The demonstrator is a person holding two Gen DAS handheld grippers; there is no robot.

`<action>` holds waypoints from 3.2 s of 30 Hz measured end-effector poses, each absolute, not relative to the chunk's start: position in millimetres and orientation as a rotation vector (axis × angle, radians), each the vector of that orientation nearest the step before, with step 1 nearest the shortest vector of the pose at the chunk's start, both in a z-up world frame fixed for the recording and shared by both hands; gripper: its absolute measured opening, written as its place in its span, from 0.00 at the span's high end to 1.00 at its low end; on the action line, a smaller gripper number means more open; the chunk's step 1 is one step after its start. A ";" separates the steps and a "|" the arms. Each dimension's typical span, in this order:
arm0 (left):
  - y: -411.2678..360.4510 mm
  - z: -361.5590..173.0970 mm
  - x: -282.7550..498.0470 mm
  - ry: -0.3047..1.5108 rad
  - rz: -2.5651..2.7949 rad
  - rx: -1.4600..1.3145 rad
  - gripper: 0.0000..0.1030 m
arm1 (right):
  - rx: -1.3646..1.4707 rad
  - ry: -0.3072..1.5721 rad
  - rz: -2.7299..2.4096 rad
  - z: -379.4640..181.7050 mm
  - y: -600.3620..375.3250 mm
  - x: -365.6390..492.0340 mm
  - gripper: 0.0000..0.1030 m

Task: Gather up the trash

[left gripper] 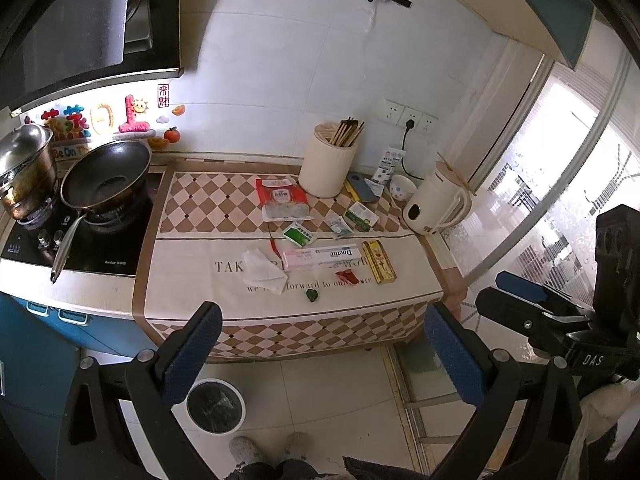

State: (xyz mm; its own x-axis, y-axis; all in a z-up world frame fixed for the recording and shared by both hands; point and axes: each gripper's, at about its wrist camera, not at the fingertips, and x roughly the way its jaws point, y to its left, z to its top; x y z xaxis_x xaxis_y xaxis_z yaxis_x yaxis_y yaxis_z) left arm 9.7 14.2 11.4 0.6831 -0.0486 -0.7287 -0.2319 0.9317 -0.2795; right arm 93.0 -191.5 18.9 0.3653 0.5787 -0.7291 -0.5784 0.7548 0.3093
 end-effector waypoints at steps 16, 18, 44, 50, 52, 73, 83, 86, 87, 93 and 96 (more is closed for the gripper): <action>12.9 17.6 21.2 0.815 0.101 -0.362 0.00 | 0.002 0.954 0.761 15.1 -179.9 95.0 0.00; 11.6 19.2 25.1 0.815 0.100 -0.361 0.00 | 0.005 0.953 0.761 13.9 -182.2 95.7 0.00; 14.9 10.6 14.7 0.815 0.094 -0.370 0.00 | 0.001 0.963 0.772 15.8 -180.0 95.6 0.00; 11.1 6.1 17.6 0.816 0.079 -0.372 0.00 | 0.002 0.965 0.772 16.0 -177.9 96.4 0.00; 13.5 4.9 19.1 0.815 0.072 -0.370 0.00 | 0.003 0.964 0.769 16.2 -176.7 96.7 0.00; 57.1 -184.7 190.0 1.135 0.450 -0.116 0.00 | 0.107 1.085 0.300 -110.8 -214.0 227.6 0.00; -24.9 -288.8 375.8 1.367 0.084 0.320 0.20 | -0.019 1.378 0.208 -285.2 -242.3 404.6 0.02; -40.1 -318.2 404.1 1.446 -0.031 0.418 0.20 | -0.025 1.464 0.197 -329.7 -247.7 434.5 0.04; -46.1 -328.1 410.7 1.473 -0.065 0.451 0.20 | -0.016 1.484 0.190 -340.0 -250.9 441.3 0.04; -56.7 -328.5 432.6 1.499 -0.170 0.497 0.19 | 0.006 1.556 0.199 -370.9 -266.8 458.6 0.04; -67.5 -330.8 435.1 1.525 -0.222 0.505 0.19 | 0.044 1.595 0.209 -381.9 -272.2 463.0 0.04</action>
State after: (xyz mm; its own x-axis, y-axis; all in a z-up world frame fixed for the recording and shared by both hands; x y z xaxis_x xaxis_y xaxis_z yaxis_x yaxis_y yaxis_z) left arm 435.1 -67.5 -330.8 0.0511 0.1706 -0.9840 0.4443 0.8786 0.1754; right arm 463.0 -272.2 -381.9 -0.0374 0.1580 -0.9867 -0.1018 0.9817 0.1610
